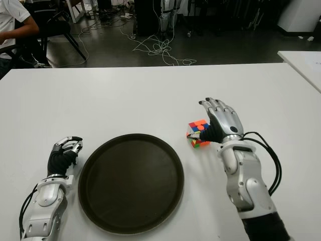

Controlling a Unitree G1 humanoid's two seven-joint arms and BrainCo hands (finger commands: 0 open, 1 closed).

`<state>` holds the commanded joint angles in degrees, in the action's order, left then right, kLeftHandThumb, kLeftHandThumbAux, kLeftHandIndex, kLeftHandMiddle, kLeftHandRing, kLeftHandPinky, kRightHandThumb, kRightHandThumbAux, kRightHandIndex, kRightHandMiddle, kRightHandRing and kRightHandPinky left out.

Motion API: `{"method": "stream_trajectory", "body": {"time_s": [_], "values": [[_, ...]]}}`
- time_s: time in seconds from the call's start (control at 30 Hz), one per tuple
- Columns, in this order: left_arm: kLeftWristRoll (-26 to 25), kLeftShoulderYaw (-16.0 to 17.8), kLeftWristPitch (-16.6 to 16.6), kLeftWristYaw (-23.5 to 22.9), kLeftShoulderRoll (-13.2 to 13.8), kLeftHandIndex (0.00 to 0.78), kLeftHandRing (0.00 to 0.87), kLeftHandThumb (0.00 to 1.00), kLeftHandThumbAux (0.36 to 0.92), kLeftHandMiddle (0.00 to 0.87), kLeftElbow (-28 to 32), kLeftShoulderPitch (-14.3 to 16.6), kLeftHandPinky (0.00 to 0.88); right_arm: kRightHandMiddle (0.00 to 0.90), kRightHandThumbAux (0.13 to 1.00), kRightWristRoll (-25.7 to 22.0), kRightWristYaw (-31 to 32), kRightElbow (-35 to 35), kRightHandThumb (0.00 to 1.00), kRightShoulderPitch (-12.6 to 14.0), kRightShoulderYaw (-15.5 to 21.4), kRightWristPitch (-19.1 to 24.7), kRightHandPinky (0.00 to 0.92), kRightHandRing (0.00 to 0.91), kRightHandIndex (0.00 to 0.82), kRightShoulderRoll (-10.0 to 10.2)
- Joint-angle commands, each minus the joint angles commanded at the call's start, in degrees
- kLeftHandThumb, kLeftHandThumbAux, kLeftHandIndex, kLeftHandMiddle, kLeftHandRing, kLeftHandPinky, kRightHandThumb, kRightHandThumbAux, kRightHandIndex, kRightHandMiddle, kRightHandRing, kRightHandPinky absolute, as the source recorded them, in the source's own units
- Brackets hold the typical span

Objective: Pick up the Rubik's Cube and put it in the plate

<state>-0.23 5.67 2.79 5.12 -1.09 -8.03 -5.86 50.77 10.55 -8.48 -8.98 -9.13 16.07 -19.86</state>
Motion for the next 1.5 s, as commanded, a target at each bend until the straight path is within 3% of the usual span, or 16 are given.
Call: {"method": "stream_trajectory", "body": {"time_s": [0.8, 1.5], "values": [[-0.60, 0.43, -0.84, -0.09, 0.11, 0.444, 0.819, 0.710, 0.704, 0.805, -1.29, 0.41, 0.811, 0.000, 0.669, -3.64, -1.30, 4.15, 0.000, -4.10, -1.40, -0.46, 0.000, 0.000, 0.000, 0.45], [-0.05, -0.28, -0.33, -0.05, 0.51, 0.444, 0.815, 0.709, 0.705, 0.803, 0.26, -0.48, 0.801, 0.000, 0.648, -7.04, -2.08, 16.46, 0.000, -9.89, -4.19, -2.75, 0.000, 0.000, 0.000, -0.34]]}}
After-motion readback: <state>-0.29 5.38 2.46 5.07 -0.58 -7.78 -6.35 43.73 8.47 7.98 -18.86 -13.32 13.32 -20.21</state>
